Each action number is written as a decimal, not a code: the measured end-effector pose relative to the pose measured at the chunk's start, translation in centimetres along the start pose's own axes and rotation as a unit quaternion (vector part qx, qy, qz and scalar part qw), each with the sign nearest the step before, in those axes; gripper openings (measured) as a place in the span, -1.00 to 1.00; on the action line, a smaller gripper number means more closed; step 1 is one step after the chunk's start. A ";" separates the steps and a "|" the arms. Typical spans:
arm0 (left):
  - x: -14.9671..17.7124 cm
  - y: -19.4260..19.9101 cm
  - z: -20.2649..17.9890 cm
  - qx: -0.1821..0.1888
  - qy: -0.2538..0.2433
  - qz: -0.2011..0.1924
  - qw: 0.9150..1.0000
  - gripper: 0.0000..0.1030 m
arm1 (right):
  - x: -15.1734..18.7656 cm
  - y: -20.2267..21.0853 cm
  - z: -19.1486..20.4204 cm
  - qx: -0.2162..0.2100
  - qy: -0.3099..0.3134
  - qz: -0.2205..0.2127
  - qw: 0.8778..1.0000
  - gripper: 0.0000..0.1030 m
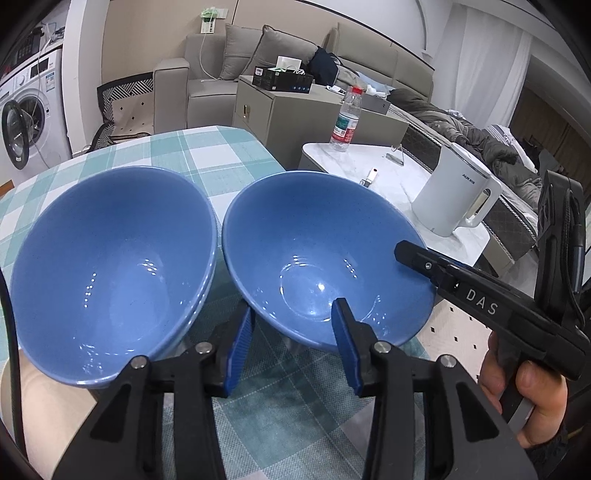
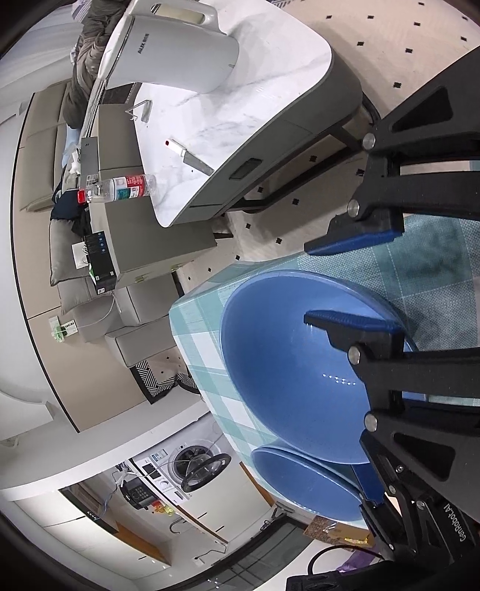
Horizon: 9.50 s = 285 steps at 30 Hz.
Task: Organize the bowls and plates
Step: 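Lift the blue bowl with both grippers, then carry the held blue bowl with both grippers over the other blue bowl, then lower the held blue bowl into the other blue bowl, then open both grippers to release the nested blue bowl rim, then close both grippers on the rim of the stacked blue bowls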
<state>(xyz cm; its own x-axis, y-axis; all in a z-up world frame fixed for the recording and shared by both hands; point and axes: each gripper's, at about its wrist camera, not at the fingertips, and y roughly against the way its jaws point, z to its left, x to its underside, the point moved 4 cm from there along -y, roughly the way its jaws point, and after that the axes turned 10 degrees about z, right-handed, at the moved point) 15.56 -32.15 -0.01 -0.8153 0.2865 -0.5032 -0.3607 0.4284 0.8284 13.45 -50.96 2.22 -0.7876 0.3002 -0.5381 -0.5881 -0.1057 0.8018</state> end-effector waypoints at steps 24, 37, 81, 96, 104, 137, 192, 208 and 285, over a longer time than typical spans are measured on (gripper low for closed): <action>-0.3 0.3 -0.2 -0.016 -0.017 -0.006 1.000 -0.26 | 0.2 -0.1 0.9 0.004 0.019 -0.003 1.000 -0.56; -0.6 1.5 -0.7 -0.024 -0.028 -0.017 0.999 -0.26 | 0.0 1.2 1.1 0.005 0.022 -0.017 1.000 -0.56; -1.3 8.4 -0.7 -0.041 -0.053 -0.079 0.995 -0.26 | 0.4 9.5 5.7 -0.006 0.050 -0.107 0.993 -0.56; -0.9 10.1 2.3 -0.042 -0.043 -0.095 0.994 -0.26 | 0.2 8.9 9.3 -0.006 0.082 -0.110 0.991 -0.55; -0.8 11.4 4.0 -0.050 -0.035 -0.104 0.993 -0.26 | -0.3 8.2 11.4 -0.015 0.098 -0.104 0.990 -0.55; 0.8 12.8 11.0 -0.074 0.015 -0.106 0.991 -0.26 | 0.1 4.0 19.7 -0.012 0.169 -0.065 0.983 -0.52; 1.9 7.4 13.0 -0.102 0.014 -0.046 0.994 -0.25 | 1.9 -2.5 20.3 0.043 0.197 -0.005 0.979 -0.45; 2.0 7.2 13.5 -0.098 0.021 -0.042 0.994 -0.19 | 2.3 -2.9 20.2 0.039 0.200 -0.001 0.979 -0.29; -0.2 4.1 17.8 -0.068 0.056 -0.002 0.996 0.75 | 0.9 -6.3 16.8 -0.057 0.129 0.030 0.990 0.98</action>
<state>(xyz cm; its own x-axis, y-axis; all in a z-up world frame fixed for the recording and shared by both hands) 22.28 -15.17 -0.91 -0.8569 0.1841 -0.4815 -0.4154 0.3067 0.8564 19.53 -34.07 1.07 -0.8337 0.0405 -0.5507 -0.5444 -0.2273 0.8074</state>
